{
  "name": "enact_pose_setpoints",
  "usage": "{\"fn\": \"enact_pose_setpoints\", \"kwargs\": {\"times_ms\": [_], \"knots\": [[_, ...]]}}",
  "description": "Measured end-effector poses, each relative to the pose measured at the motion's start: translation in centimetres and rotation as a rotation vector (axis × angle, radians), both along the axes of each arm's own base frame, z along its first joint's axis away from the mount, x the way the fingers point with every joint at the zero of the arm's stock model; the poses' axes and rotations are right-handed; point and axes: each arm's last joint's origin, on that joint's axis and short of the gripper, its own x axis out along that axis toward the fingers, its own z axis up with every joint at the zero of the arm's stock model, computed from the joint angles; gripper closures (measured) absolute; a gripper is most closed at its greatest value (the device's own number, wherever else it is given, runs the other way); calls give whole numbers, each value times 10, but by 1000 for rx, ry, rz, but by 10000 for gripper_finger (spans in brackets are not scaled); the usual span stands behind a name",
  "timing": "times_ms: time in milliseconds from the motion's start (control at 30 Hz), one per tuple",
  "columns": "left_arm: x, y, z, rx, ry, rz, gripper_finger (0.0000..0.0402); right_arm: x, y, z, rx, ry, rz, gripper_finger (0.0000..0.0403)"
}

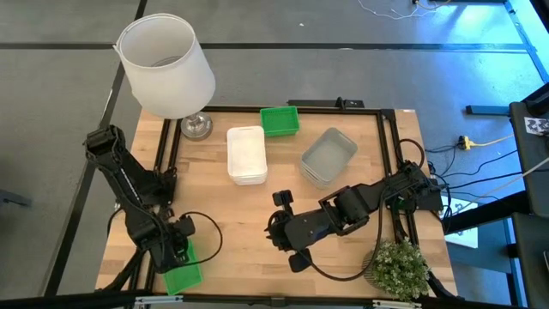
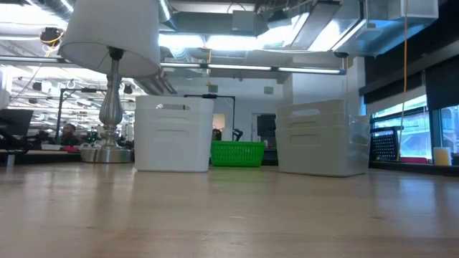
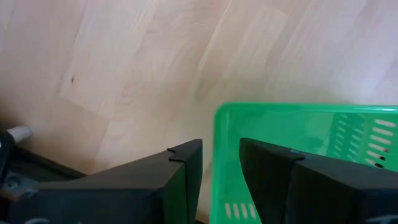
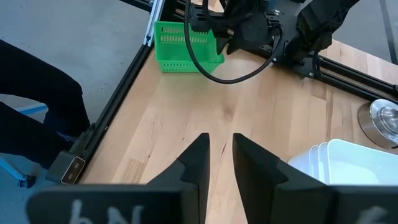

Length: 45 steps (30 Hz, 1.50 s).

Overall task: Stack baskets by color
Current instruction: Stack the bottom green bin on the top green bin

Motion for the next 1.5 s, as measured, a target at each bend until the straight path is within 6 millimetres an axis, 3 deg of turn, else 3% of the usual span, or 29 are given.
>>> {"fn": "enact_pose_setpoints", "kwargs": {"times_ms": [300, 600, 867, 1067, 1267, 1500], "knots": [[-3, 4, -26, -35, -19, 8, 303, -1, 1, 0, -2, 5, 3, 333], [-2, 7, -35, -26, -67, 8, 306, -1, 1, -1, -4, 13, 1, 333], [15, 5, -31, -104, -138, 28, 393, -8, 3, -6, -38, 73, 13, 333], [40, 8, -8, -68, -256, 32, 399, -18, 9, -11, -95, 142, 55, 333], [76, 15, 38, 73, -488, -22, 400, -28, 16, -15, -136, 202, 88, 333], [120, 57, 99, 326, -623, 3, 401, -41, 28, -16, -194, 211, 68, 333]]}}
